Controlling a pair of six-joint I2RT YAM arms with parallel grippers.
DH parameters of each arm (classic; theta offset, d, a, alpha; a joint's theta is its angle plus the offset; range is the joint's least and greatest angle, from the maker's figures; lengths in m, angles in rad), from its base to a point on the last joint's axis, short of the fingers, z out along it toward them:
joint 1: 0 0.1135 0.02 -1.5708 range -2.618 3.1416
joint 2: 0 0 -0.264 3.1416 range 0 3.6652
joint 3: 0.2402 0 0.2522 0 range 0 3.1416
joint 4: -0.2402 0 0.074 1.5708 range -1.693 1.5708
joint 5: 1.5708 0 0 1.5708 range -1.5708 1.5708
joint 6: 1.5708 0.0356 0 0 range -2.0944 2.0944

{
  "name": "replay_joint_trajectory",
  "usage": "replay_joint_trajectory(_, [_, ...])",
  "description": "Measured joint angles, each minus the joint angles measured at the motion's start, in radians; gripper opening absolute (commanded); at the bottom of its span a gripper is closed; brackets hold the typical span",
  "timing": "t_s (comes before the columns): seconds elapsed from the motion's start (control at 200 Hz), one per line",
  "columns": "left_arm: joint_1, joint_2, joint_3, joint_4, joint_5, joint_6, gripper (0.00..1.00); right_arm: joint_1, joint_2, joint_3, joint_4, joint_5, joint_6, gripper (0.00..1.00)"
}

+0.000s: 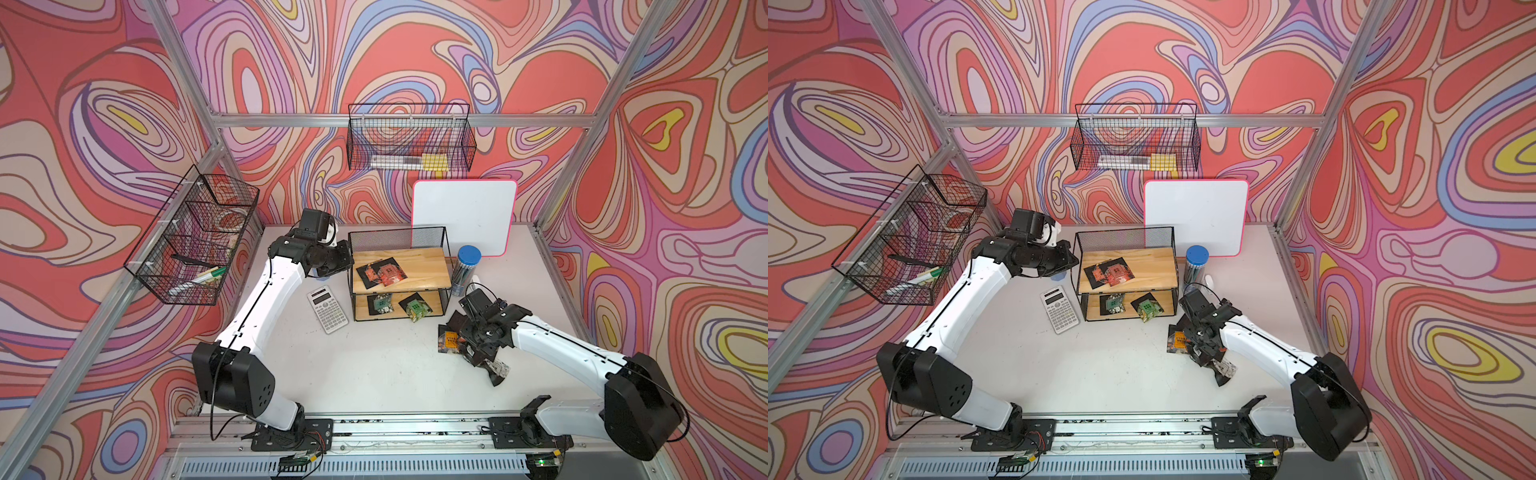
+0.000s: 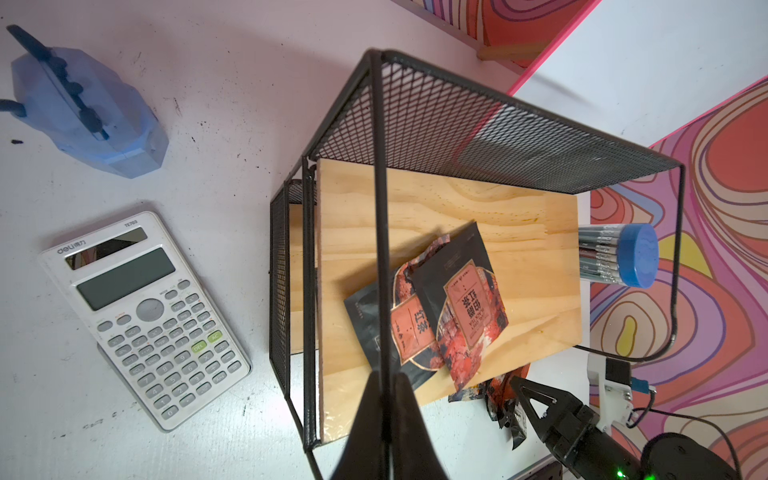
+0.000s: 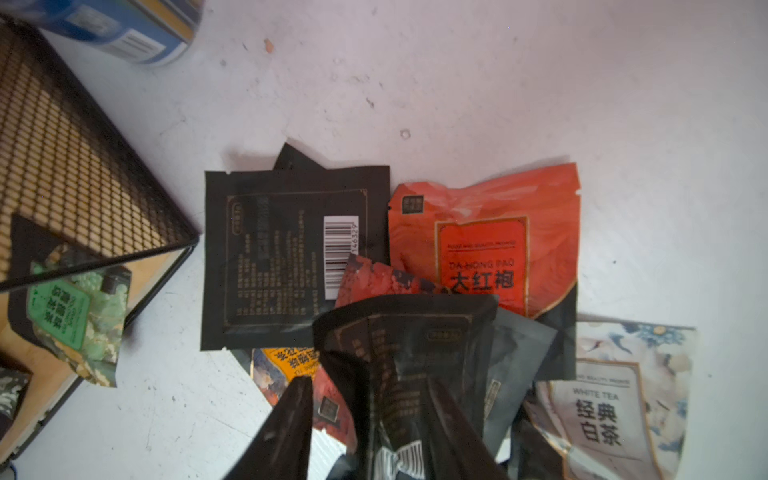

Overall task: Remove the tea bags from the shelf
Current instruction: Place the tea bag at the center of the board.

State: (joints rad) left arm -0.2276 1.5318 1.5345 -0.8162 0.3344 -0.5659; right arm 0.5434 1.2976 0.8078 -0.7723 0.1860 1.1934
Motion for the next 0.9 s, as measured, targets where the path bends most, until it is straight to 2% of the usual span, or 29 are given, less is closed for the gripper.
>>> replay_joint_trajectory(0.24, [0.000,0.000,0.000,0.000,0.000,0.000,0.00,0.000,-0.037,0.196,-0.117,0.111,-0.063,0.66])
replay_joint_trajectory(0.526, [0.000,0.000,0.000,0.000,0.000,0.000,0.00,0.008,-0.041,0.429,-0.220,0.245,-0.219,0.68])
replay_joint_trajectory(0.651, [0.000,0.000,0.000,0.000,0.000,0.000,0.00,0.097,-0.029,0.549,-0.211,0.318,-0.364,0.69])
replay_joint_trajectory(0.751, [0.000,0.000,0.000,0.000,0.000,0.000,0.00,0.169,0.023,0.640,-0.141,0.275,-0.504,0.72])
replay_joint_trajectory(0.901, [0.000,0.000,0.000,0.000,0.000,0.000,0.00,0.184,0.162,0.750,-0.054,0.108,-0.666,0.75])
